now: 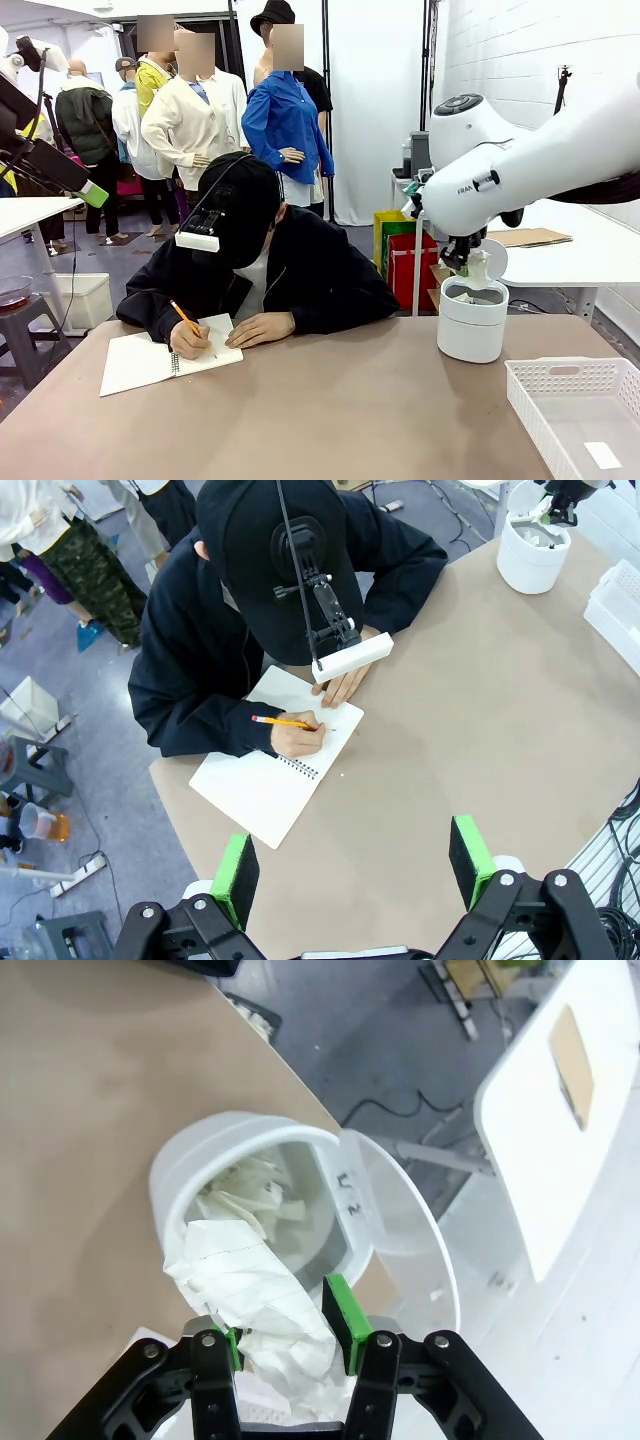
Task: Sort the paper based on its condition.
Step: If a person hands you a paper, place it in the Organizing basket , and if it's crumpled, put it in the Trash can.
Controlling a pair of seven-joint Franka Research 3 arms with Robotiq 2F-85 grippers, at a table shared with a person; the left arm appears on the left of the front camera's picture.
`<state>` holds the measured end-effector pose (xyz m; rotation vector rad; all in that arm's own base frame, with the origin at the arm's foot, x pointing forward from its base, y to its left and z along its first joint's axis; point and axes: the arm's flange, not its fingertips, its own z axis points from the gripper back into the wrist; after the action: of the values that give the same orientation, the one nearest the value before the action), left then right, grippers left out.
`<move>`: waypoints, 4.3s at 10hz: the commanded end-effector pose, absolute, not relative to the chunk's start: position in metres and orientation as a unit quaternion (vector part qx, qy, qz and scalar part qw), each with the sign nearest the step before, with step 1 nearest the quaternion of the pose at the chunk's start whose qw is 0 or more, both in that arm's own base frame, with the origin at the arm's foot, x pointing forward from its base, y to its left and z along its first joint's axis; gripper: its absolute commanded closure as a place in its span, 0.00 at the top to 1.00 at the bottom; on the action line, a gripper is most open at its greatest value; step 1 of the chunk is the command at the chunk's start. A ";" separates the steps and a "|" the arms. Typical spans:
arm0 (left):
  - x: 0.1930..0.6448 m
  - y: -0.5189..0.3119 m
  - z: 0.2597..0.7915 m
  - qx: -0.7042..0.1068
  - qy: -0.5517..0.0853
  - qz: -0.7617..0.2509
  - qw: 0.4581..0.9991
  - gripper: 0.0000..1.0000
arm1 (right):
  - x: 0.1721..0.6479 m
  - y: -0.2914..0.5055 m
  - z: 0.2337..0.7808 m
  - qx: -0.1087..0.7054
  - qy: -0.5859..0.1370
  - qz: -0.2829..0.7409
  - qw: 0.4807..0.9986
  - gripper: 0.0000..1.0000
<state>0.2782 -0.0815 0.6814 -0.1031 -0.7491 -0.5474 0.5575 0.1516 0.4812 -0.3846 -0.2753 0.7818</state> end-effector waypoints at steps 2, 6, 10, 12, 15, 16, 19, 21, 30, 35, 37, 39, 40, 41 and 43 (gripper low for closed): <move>0.278 -0.081 0.681 -0.050 -0.361 -0.263 0.893 1.00 | 0.556 0.146 0.465 -0.223 -0.129 0.346 0.902 0.40; 0.278 -0.081 0.681 -0.050 -0.361 -0.263 0.893 1.00 | 0.559 0.143 0.467 -0.208 -0.123 0.356 0.903 0.60; 0.278 -0.081 0.681 -0.050 -0.361 -0.263 0.893 1.00 | 0.559 0.141 0.465 -0.212 -0.117 0.358 0.902 1.00; 0.278 -0.081 0.681 -0.050 -0.361 -0.263 0.893 1.00 | 0.558 0.141 0.465 -0.205 -0.118 0.363 0.901 1.00; 0.278 -0.081 0.681 -0.050 -0.361 -0.263 0.893 1.00 | 0.537 0.154 0.478 -0.104 -0.129 0.389 0.906 1.00; 0.278 -0.081 0.681 -0.050 -0.361 -0.263 0.893 1.00 | 0.525 0.163 0.484 -0.057 -0.127 0.392 0.909 1.00; 0.278 -0.081 0.681 -0.050 -0.361 -0.263 0.893 1.00 | 0.489 0.193 0.492 0.046 -0.121 0.399 0.908 1.00; 0.278 -0.081 0.681 -0.050 -0.361 -0.263 0.893 1.00 | 0.501 0.199 0.493 0.011 -0.129 0.395 0.909 1.00; 0.278 -0.081 0.681 -0.050 -0.361 -0.263 0.893 1.00 | 0.498 0.196 0.495 0.021 -0.125 0.404 0.906 1.00; 0.278 -0.081 0.681 -0.050 -0.361 -0.263 0.893 1.00 | 0.428 0.229 0.551 0.150 -0.239 0.400 0.872 1.00; 0.278 -0.081 0.681 -0.050 -0.361 -0.263 0.893 1.00 | 0.424 0.242 0.588 0.153 -0.276 0.412 0.855 1.00; 0.278 -0.081 0.681 -0.050 -0.361 -0.263 0.893 1.00 | 0.428 0.251 0.622 0.175 -0.301 0.408 0.844 1.00; 0.278 -0.081 0.681 -0.050 -0.361 -0.263 0.893 1.00 | 0.427 0.255 0.635 0.166 -0.319 0.408 0.839 1.00; 0.278 -0.081 0.681 -0.050 -0.361 -0.263 0.893 1.00 | 0.424 0.259 0.647 0.175 -0.325 0.418 0.830 1.00; 0.278 -0.081 0.681 -0.050 -0.361 -0.263 0.893 1.00 | 0.422 0.263 0.675 0.173 -0.341 0.418 0.824 1.00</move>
<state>0.2781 -0.0817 0.6814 -0.1029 -0.7490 -0.5477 0.4164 0.2632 0.6727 0.3293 -0.7046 0.8635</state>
